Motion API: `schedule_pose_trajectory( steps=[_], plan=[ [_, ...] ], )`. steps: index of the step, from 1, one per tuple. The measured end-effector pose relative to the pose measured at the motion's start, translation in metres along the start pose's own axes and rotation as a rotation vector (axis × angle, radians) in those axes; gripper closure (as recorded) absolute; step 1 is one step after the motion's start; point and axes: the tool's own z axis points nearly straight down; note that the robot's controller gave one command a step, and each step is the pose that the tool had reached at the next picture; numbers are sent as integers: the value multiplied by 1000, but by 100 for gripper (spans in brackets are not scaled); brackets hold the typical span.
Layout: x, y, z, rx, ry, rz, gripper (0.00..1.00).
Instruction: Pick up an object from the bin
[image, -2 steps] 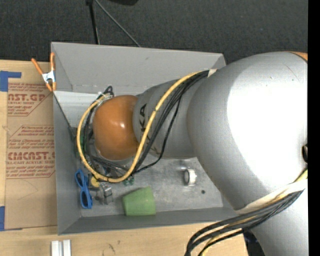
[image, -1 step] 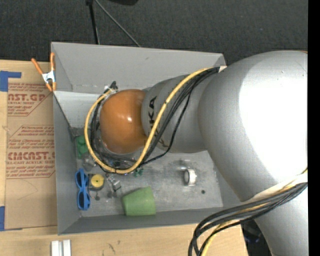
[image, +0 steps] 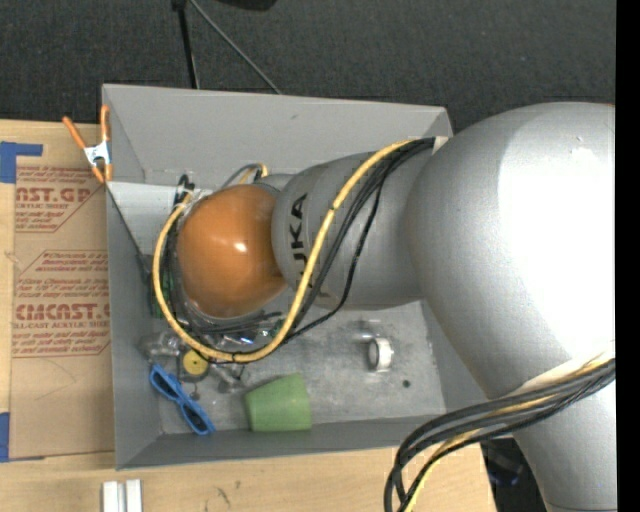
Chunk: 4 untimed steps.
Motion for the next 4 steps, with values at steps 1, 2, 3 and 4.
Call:
schedule_pose_trajectory(
  steps=[1, 2, 3, 4],
  plan=[
    [-1, 1, 0, -3, -2, 2, 100],
    [5, -41, -160, 6, -8, 29, 100],
    [5, -38, -156, -2, -4, 28, 0],
    [36, 19, -36, -6, -1, -256, 0]
  ],
)
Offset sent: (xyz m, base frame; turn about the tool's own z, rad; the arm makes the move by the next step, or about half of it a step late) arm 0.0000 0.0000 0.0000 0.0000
